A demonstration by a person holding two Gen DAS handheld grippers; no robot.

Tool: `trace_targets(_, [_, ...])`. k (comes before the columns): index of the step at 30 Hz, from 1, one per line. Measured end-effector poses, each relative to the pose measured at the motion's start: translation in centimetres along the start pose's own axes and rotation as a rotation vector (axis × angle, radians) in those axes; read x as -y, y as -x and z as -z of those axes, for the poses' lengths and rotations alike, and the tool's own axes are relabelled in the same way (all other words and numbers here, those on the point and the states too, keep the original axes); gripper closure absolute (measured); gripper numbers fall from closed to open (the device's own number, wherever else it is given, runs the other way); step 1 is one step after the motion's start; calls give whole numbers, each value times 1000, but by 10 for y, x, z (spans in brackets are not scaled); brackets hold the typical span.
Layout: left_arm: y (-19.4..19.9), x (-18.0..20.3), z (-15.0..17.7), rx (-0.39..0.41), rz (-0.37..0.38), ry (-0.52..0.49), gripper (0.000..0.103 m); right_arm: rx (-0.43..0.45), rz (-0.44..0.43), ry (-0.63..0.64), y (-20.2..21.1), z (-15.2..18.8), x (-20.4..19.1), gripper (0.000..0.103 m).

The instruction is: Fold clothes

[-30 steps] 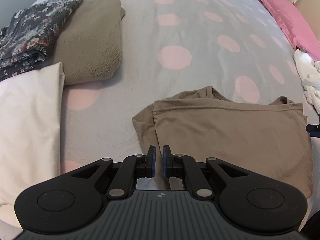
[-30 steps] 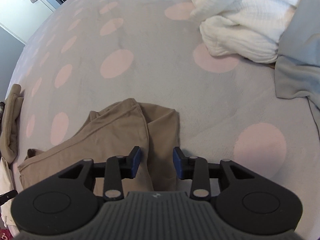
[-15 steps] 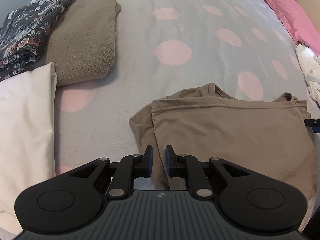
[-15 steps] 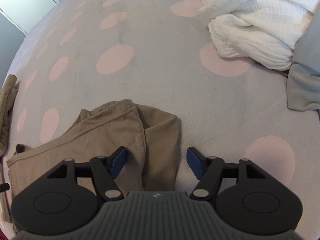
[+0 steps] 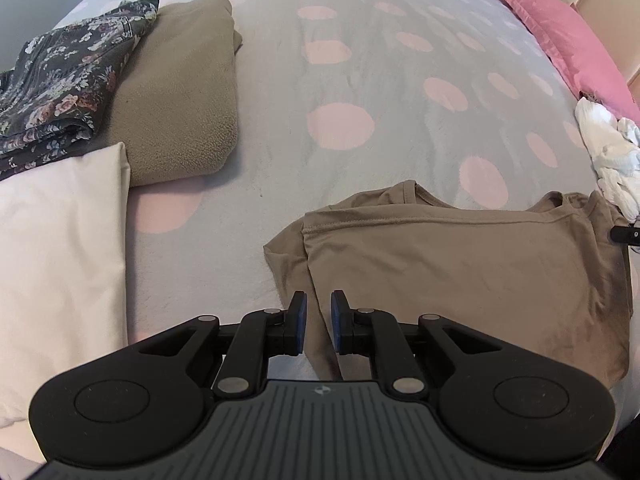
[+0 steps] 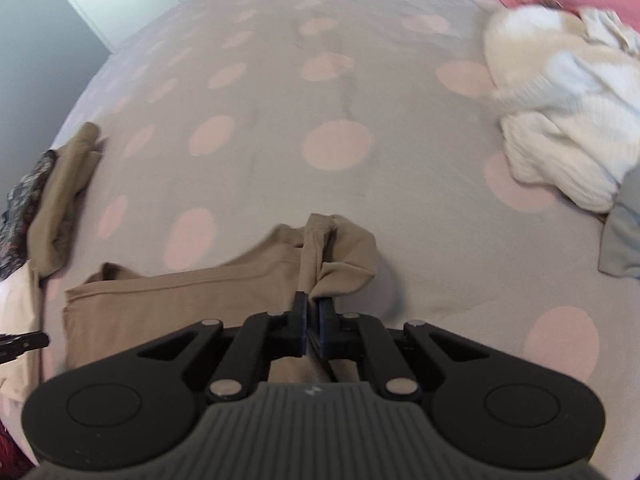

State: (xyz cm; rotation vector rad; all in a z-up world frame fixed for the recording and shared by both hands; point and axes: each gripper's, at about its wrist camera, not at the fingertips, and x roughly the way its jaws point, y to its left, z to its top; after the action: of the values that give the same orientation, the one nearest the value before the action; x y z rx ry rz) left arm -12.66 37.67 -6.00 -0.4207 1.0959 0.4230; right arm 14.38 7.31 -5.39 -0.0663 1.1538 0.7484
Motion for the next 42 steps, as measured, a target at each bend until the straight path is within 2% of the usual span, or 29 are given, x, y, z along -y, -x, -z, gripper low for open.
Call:
trace_targets(12, [26,-4,12,45,41,-32,93,-117,-134,38,14,9,-117,97])
trace_targets(24, [33,-14,9,68,69,-21,93,-219,-242,41,-38,22,-204,97])
trace_targets(33, [25,-21,8,42,59,-15,93,-247,-308,43,-84,30,-241,97])
trace_targets(40, [18,-26,8,22,41,-3,93,-284,-282,73,-118,38,-253,96])
trace_targets(42, [17,-27,8,17,36,0,93,-294,-276,79,-122,38,-253,90])
